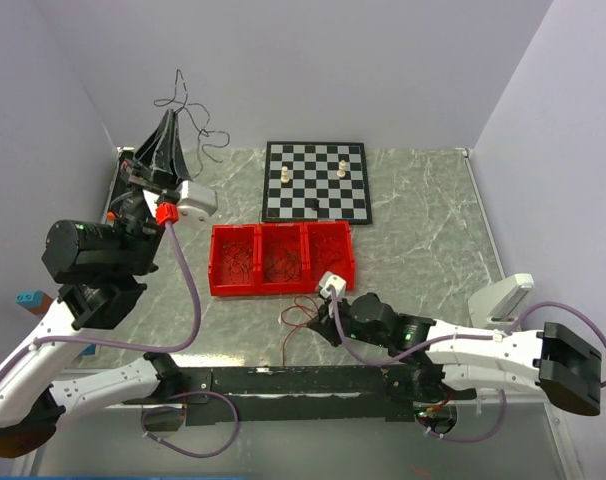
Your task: Untangle the cables
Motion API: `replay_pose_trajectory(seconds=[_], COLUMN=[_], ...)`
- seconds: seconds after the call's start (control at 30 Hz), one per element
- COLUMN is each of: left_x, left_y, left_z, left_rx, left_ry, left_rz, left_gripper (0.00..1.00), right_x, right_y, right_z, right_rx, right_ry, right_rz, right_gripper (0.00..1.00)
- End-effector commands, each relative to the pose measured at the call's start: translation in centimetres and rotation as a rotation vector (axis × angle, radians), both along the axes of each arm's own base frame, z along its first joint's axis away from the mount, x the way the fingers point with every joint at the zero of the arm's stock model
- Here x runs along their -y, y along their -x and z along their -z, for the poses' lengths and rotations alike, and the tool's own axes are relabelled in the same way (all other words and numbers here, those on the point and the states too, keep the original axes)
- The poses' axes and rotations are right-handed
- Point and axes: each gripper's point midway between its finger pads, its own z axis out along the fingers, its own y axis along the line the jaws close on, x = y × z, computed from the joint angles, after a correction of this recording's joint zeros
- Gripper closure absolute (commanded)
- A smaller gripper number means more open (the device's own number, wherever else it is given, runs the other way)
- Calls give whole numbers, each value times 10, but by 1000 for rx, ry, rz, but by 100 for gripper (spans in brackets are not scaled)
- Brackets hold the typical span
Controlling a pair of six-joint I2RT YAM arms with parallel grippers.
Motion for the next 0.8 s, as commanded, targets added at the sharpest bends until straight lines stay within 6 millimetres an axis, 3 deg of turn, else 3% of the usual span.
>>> replay_pose_trajectory(seconds=[0.0,0.1,0.27,0.37,0.63,0.77], left_x=[4,21,42,48,29,35], left_y=[-8,-20,-34,-43,-106,-114], left_z=[17,70,185,238,334,366], left_rx=[-99,-254,-526,-660,-1076,-1186], left_ry=[-10,-32,-128,-150,-103,-133], left_rz=[16,70,99,105,43,56], left_gripper=[99,99,99,99,99,99], right_x=[0,-2,3,9,26,32], right_y=[-8,-18,-25,-28,-41,-53], right_z=[-24,-57,-108,-139,-218,-252], right_rx=[48,124,230,289,487,588], right_ry=[-63,-111,-176,-218,-270,-280], right_rz=[45,68,86,101,155,207], right_gripper=[99,100,100,100,100,100])
